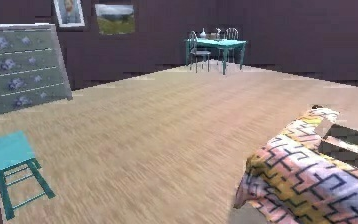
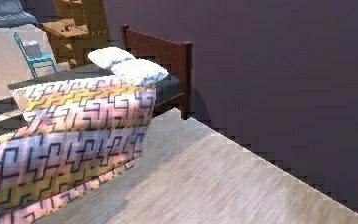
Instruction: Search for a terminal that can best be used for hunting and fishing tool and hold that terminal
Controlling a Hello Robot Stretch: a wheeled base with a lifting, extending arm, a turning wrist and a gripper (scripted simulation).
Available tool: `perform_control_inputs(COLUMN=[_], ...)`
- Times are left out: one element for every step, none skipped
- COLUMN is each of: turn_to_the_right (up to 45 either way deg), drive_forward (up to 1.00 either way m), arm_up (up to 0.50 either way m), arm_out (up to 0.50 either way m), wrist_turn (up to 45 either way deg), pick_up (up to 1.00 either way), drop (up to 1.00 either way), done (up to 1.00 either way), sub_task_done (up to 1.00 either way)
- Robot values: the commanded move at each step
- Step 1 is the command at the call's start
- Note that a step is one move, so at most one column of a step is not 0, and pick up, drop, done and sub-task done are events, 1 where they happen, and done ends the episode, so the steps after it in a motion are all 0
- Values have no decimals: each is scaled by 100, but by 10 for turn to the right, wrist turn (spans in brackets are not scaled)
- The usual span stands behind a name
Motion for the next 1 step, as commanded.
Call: perform_control_inputs(turn_to_the_right=[0], drive_forward=[100], arm_up=[0], arm_out=[0], wrist_turn=[0], pick_up=[0], drop=[0], done=[0], sub_task_done=[0])
